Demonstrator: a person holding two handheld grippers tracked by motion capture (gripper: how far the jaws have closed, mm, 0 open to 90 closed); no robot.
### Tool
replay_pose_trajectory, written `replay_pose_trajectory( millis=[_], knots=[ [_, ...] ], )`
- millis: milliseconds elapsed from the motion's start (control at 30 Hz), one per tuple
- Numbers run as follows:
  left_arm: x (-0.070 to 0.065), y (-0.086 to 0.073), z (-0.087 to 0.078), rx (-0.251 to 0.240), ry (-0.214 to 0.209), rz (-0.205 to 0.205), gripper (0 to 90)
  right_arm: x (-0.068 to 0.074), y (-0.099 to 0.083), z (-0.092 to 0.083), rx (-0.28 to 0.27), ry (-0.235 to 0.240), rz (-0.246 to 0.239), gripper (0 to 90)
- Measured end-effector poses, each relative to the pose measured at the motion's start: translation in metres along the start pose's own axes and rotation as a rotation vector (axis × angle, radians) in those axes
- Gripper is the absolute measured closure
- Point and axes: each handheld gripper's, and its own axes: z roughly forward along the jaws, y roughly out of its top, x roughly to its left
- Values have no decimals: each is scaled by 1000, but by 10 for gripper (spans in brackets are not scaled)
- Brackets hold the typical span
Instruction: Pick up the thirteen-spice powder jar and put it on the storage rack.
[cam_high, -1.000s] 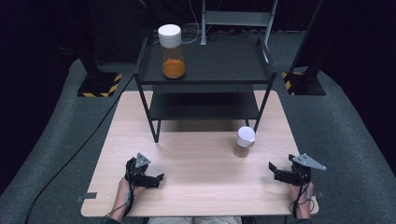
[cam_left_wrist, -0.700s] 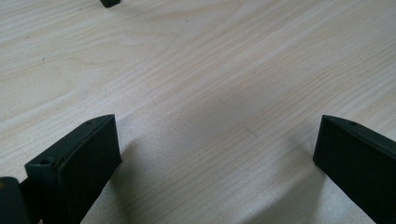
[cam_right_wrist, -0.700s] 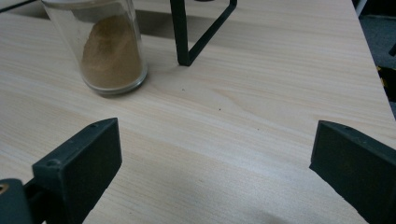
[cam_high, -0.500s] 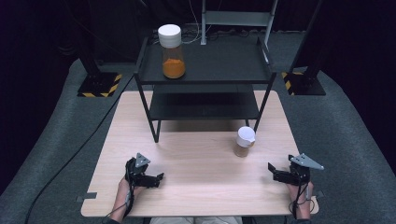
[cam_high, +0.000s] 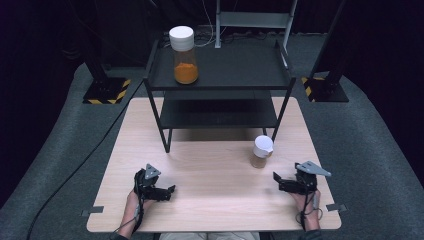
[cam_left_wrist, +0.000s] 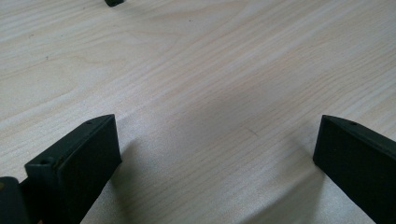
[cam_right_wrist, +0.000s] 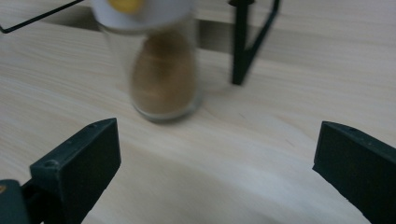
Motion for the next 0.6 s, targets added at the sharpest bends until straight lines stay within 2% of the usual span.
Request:
replay_pose_trajectory(
  millis=[33, 67, 100, 133, 200, 233, 300, 333, 367, 600],
  knots=[
    [0, 0, 0, 0, 0, -1, 1, 3, 6, 7, 4, 18, -9, 0],
    [0, 0, 0, -1, 0, 0, 1, 13, 14, 18, -7, 25, -38, 0],
    [0, 0, 0, -1, 0, 0, 1, 13, 14, 18, -7, 25, -38, 0],
    [0, 0, 0, -1, 0, -1, 1, 18, 23, 30, -4, 29, -55, 0],
    [0, 0, 0, -2, 0, -1, 1, 21, 27, 36, -2, 25, -60, 0],
    [0, 0, 0, -1, 0, -1, 1, 26, 31, 46, -4, 22, -67, 0],
    [0, 0, 0, -1, 0, -1, 0, 32, 35, 55, -1, 6, -76, 0],
    [0, 0, 0, -1, 0, -1, 0, 32, 35, 55, -1, 6, -76, 0],
    [0, 0, 0, -1, 0, -1, 1, 37, 36, 61, -9, -15, -86, 0],
    [0, 0, 0, -1, 0, -1, 1, 38, 40, 72, -33, -25, -74, 0]
  ],
)
